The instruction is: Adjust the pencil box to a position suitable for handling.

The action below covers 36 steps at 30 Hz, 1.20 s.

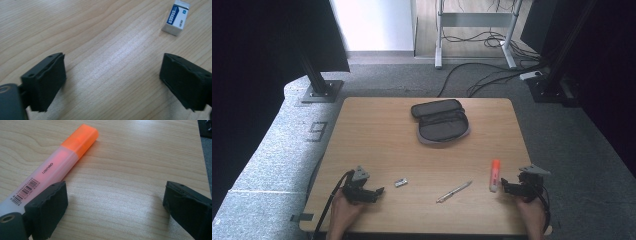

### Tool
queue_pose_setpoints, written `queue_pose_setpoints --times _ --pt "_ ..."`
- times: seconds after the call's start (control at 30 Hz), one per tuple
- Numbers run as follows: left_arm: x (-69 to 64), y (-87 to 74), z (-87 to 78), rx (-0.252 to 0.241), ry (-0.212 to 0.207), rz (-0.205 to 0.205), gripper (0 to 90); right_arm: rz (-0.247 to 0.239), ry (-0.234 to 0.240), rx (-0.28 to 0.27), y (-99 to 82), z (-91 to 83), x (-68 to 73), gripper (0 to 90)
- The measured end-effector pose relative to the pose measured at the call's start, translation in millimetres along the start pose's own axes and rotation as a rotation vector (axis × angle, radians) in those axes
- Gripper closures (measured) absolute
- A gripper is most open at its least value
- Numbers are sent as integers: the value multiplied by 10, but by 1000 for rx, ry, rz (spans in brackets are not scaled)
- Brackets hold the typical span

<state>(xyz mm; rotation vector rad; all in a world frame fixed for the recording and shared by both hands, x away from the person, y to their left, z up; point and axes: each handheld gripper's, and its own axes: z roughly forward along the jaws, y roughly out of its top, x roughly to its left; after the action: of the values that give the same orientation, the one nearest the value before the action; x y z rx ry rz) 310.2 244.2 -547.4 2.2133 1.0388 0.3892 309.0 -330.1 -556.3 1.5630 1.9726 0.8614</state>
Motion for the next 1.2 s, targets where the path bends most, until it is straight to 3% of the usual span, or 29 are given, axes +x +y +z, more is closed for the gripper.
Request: queue_pose_setpoints --times 0.17,0.37,0.63,0.8,1.03,1.1,1.2 --pt "-3 21 27 18 16 -18 1 2 -2 -1 2 3 2 58" --pt "-9 29 33 18 27 -28 0 4 -3 -1 5 6 4 58" --pt "-17 127 23 45 -1 -34 0 2 -2 -1 8 10 4 58" --pt "-43 217 25 94 21 -4 0 0 -2 -2 11 12 5 58" --pt "-25 377 27 58 -11 -24 14 -1 -1 -1 13 14 5 58" --pt "-3 434 12 20 -39 -41 36 -1 -1 -1 13 14 5 58" --pt "25 531 -2 -18 -45 -37 46 -1 -1 -1 13 14 5 58"
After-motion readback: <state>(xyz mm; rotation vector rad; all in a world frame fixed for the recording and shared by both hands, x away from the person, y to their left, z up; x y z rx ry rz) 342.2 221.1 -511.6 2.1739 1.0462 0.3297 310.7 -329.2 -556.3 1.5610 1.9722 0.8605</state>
